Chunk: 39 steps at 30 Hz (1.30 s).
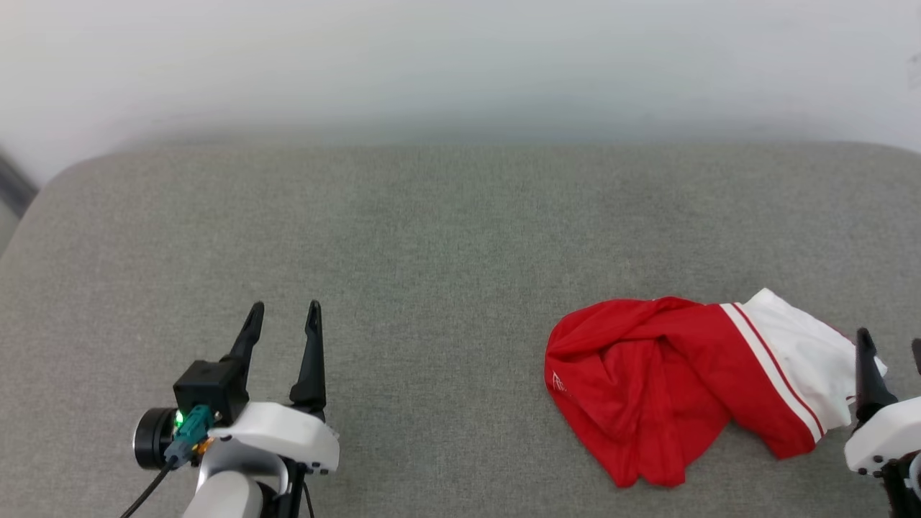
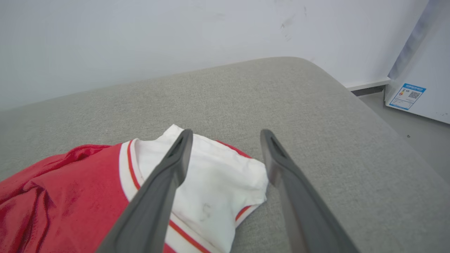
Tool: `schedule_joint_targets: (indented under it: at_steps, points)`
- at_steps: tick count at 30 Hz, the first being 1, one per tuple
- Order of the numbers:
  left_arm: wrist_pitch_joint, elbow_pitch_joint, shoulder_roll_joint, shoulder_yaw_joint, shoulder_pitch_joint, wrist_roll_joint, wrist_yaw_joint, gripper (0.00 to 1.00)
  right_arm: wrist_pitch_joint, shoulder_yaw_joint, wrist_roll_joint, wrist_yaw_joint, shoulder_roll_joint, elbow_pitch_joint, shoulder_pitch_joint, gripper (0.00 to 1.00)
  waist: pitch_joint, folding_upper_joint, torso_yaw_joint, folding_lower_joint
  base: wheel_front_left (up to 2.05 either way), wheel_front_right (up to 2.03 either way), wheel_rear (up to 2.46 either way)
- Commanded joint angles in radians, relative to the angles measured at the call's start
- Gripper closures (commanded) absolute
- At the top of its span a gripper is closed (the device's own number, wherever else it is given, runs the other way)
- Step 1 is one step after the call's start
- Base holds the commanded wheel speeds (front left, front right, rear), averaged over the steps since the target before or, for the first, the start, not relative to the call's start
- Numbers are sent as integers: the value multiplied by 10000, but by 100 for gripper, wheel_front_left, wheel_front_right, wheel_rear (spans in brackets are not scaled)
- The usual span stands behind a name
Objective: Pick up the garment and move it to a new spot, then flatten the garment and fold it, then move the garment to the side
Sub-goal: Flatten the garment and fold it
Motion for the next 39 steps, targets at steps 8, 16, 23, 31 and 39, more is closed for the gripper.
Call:
schedule_joint_targets:
  at_steps: [8,16,23,31,39]
  points:
    - [309,-188,234,-21,852,-160,185,0,-849,1474,-631,-3,327,-1619,930,0,-975,-1,-105,0,0,0,0]
    - [619,-390,412,-163,1324,-161,248,0,-315,2297,-1032,-5,1099,-3650,2187,0,-1321,-1,-137,0,0,0,0]
    - [822,-437,445,-326,1480,-180,249,0,36,2670,-1010,-3,1293,-4395,2721,0,-1405,-1,-354,0,0,0,0]
    - [1289,-168,150,-1057,339,-20,-262,0,127,2871,-960,-5,1325,-4606,2441,0,-1142,-1,-759,0,0,0,0]
    - [2816,1018,-394,-2188,-1724,-36,-1381,0,8,3100,-856,-3,1243,-4513,1926,0,-390,-1,-1342,0,0,0,0]
